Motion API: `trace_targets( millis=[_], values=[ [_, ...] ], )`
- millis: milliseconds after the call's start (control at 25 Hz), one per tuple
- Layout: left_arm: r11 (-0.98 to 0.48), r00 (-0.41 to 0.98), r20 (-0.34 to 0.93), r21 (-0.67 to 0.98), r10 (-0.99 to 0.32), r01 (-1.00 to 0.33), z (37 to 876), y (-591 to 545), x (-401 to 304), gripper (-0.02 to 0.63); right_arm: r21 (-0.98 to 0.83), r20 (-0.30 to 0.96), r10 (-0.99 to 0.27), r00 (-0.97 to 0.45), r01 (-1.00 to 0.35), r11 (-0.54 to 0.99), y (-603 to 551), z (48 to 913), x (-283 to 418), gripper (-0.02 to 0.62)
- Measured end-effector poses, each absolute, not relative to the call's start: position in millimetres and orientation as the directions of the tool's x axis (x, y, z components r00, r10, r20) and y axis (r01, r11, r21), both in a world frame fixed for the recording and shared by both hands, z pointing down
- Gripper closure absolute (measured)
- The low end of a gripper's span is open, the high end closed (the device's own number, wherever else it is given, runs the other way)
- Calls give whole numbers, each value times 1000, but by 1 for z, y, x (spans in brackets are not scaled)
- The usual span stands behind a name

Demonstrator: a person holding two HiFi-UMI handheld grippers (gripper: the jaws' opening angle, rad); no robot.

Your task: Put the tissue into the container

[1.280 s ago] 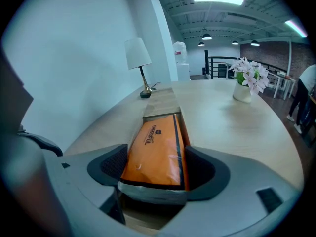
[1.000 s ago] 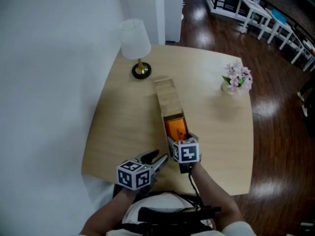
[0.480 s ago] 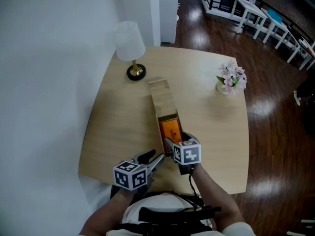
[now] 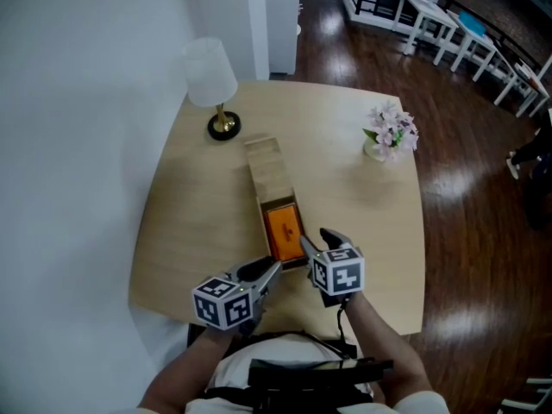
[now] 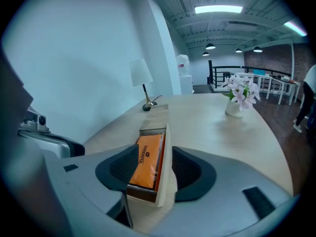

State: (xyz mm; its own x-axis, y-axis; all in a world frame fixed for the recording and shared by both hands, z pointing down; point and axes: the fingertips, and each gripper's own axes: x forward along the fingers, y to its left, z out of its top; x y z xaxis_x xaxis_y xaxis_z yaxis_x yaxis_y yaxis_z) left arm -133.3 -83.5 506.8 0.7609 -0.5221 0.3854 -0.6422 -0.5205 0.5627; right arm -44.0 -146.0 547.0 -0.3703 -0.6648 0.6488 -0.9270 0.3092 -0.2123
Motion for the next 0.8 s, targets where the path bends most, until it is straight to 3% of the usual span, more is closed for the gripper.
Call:
trace_targets(
  millis=[440, 800],
  values=[
    [-531, 775, 373, 571, -511, -626, 501, -84, -100, 522, -204, 628, -705, -329, -944, 259, -140, 531, 8, 460],
    [-550, 796, 357, 582, -488, -598, 495, -73, -71, 578, -173, 620, -732, -283, -959, 223, -133, 518, 49, 575]
  ],
)
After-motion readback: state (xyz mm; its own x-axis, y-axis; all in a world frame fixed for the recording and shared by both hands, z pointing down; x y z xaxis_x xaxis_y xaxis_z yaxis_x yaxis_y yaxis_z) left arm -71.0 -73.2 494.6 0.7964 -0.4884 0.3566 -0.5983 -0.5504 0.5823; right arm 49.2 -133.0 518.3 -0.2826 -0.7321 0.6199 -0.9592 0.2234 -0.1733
